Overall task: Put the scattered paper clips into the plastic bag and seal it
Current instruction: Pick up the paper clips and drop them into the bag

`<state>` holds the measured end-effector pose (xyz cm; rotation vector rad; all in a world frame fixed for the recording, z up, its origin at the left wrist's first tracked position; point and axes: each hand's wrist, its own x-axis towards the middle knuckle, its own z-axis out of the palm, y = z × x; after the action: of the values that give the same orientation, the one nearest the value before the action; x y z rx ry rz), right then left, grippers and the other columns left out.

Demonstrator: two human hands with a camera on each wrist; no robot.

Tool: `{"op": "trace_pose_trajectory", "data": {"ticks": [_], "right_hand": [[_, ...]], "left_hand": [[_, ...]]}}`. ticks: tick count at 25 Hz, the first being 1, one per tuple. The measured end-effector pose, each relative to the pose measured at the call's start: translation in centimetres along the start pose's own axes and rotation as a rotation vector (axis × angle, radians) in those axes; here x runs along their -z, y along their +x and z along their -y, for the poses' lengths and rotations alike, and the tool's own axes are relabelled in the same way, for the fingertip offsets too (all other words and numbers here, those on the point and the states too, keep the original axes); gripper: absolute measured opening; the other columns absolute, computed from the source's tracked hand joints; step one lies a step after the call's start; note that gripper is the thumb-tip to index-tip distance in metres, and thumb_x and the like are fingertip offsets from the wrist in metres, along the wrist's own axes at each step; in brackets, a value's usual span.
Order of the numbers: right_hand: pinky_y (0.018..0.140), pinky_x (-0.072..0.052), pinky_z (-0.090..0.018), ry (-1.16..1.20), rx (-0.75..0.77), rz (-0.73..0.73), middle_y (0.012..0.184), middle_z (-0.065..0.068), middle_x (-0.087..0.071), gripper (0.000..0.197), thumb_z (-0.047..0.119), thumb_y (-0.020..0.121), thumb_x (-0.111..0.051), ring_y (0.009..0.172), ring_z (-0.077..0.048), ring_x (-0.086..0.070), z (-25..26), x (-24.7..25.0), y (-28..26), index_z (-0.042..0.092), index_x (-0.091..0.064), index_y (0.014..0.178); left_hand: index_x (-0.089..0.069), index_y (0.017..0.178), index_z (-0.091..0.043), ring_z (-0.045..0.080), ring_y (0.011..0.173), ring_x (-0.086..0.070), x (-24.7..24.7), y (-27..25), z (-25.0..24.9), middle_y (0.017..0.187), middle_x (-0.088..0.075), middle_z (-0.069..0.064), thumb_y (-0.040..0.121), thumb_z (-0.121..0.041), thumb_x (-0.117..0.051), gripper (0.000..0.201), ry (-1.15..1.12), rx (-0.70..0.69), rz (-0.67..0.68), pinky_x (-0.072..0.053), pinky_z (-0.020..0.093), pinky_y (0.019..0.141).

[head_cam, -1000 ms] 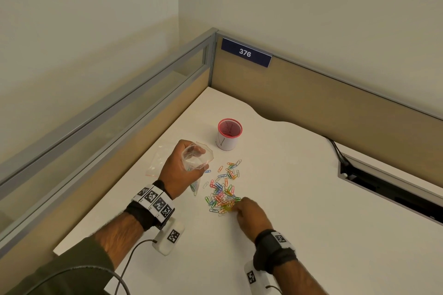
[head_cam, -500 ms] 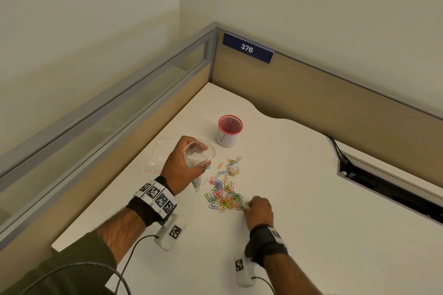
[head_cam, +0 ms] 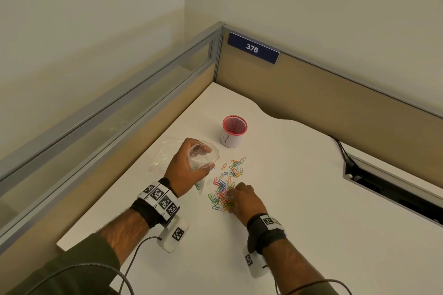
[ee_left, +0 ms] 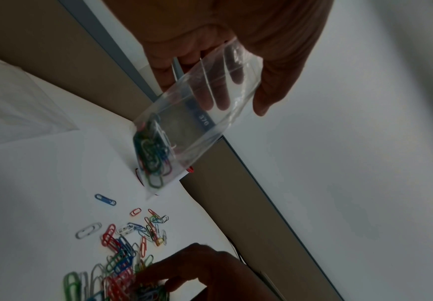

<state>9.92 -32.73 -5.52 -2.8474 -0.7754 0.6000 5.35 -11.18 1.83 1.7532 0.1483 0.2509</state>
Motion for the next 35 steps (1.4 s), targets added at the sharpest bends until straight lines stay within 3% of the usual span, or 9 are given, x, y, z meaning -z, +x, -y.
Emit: {"op": "trace_pose_trajectory", "data": {"ticks": [4, 8, 12, 15, 17, 21, 26, 30, 35], "right_hand": [[0.085, -0.052, -0.032, -0.045, -0.004, -0.043, 0.112, -0.008, -0.057, 0.023, 0.032, 0.093, -0.057, 0.1, -0.024, -0.055, 0.2, 0.0, 0.6, 0.016, -0.061, 0.109], [0.084, -0.049, -0.031, 0.048, -0.109, -0.056, 0.109, -0.01, -0.06, 0.016, 0.018, 0.093, -0.054, 0.097, -0.027, -0.06, -0.3, 1.4, 1.2, 0.009, -0.063, 0.103], [0.079, -0.051, -0.031, 0.24, -0.211, -0.113, 0.098, -0.008, -0.068, 0.003, 0.015, 0.088, -0.063, 0.084, -0.021, -0.059, -1.1, 2.6, 0.7, 0.012, -0.064, 0.088], [0.079, -0.057, -0.038, 0.479, -0.256, -0.224, 0.082, -0.004, -0.068, 0.007, 0.012, 0.082, -0.071, 0.077, -0.022, -0.063, -0.9, 4.8, -0.3, 0.012, -0.065, 0.079], [0.077, -0.058, -0.041, 0.623, -0.22, -0.342, 0.077, -0.005, -0.07, 0.006, 0.01, 0.078, -0.074, 0.074, -0.024, -0.066, -0.3, 7.5, -1.2, 0.011, -0.069, 0.078], [0.074, -0.059, -0.031, 0.861, -0.076, -0.499, 0.077, -0.004, -0.072, 0.006, 0.01, 0.079, -0.076, 0.072, -0.019, -0.069, 2.9, 14.1, -2.6, 0.011, -0.071, 0.082], [0.071, -0.05, -0.011, 0.76, 0.091, -0.546, 0.083, 0.007, -0.067, 0.009, 0.014, 0.082, -0.072, 0.076, -0.005, -0.062, 7.9, 17.2, -2.9, 0.015, -0.072, 0.091], [0.077, -0.053, -0.02, 0.578, 0.148, -0.488, 0.093, 0.004, -0.067, 0.011, 0.02, 0.087, -0.067, 0.082, -0.009, -0.062, 9.5, 16.2, -2.6, 0.017, -0.07, 0.098], [0.075, -0.055, -0.029, 0.65, 0.15, -0.672, 0.085, 0.004, -0.066, 0.005, 0.014, 0.088, -0.065, 0.078, -0.017, -0.064, 5.7, 16.0, -1.9, 0.016, -0.07, 0.088]], "left_hand": [[-0.054, 0.112, -0.022, 0.019, 0.117, -0.062, -0.1, 0.0, 0.0, 0.119, -0.065, 0.002, 0.08, -0.013, -0.083, 0.045, 0.018, 0.0, -0.001, -0.051, 0.035, 0.104], [-0.054, 0.111, -0.022, 0.018, 0.117, -0.062, -0.1, 0.1, 0.0, 0.119, -0.065, 0.002, 0.08, -0.012, -0.083, 0.044, 0.015, 0.002, 0.003, -0.051, 0.034, 0.103], [-0.054, 0.111, -0.023, 0.019, 0.118, -0.061, -0.3, 0.4, 0.3, 0.119, -0.065, 0.001, 0.08, -0.014, -0.083, 0.043, 0.021, 0.015, 0.012, -0.051, 0.035, 0.103], [-0.054, 0.111, -0.021, 0.02, 0.117, -0.062, -0.6, 0.4, 0.4, 0.116, -0.065, 0.001, 0.08, -0.013, -0.082, 0.043, 0.022, 0.008, 0.003, -0.05, 0.034, 0.103], [-0.055, 0.11, -0.022, 0.017, 0.117, -0.062, -0.8, 0.4, 0.5, 0.115, -0.065, 0.0, 0.079, -0.013, -0.082, 0.042, 0.02, 0.004, 0.005, -0.05, 0.032, 0.103], [-0.055, 0.109, -0.026, 0.011, 0.115, -0.062, -1.4, 0.5, 0.7, 0.114, -0.065, -0.004, 0.078, -0.014, -0.084, 0.044, 0.03, -0.003, 0.029, -0.05, 0.028, 0.1], [-0.051, 0.109, -0.032, 0.003, 0.111, -0.062, -2.4, 0.7, 0.1, 0.11, -0.064, -0.012, 0.08, -0.017, -0.082, 0.046, 0.058, -0.025, 0.053, -0.051, 0.028, 0.097], [-0.049, 0.111, -0.035, 0.009, 0.108, -0.064, -2.7, 0.8, -0.2, 0.11, -0.064, -0.012, 0.076, -0.026, -0.082, 0.049, 0.063, -0.034, 0.048, -0.057, 0.037, 0.094], [-0.054, 0.107, -0.03, 0.012, 0.11, -0.066, -1.6, 0.5, -0.2, 0.109, -0.068, -0.008, 0.074, -0.034, -0.08, 0.043, 0.027, -0.041, 0.05, -0.053, 0.042, 0.101]]}}
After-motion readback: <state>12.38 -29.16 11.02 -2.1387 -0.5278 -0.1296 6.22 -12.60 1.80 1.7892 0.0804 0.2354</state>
